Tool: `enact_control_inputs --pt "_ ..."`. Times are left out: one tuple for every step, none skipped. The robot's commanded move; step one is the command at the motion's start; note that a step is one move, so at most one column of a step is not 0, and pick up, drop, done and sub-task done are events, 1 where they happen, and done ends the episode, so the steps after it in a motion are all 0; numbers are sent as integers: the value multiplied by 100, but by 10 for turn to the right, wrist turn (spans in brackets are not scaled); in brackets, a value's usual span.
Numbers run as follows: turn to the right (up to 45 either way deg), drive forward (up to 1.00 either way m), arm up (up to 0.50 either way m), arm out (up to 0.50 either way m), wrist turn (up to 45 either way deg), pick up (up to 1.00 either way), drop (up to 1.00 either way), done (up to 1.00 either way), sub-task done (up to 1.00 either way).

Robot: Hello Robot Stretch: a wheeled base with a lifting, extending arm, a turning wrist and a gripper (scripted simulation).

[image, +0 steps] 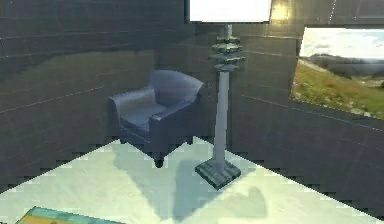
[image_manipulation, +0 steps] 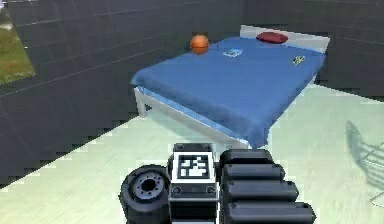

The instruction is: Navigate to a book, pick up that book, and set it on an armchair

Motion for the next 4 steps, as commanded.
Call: enact_control_inputs --pt "-420 0 0 0 0 0 0 0 0" --pt "0 5 0 0 0 0 0 0 0" --pt "90 0 0 0 0 0 0 0 0" --pt "0 100 0 0 0 0 0 0 0"
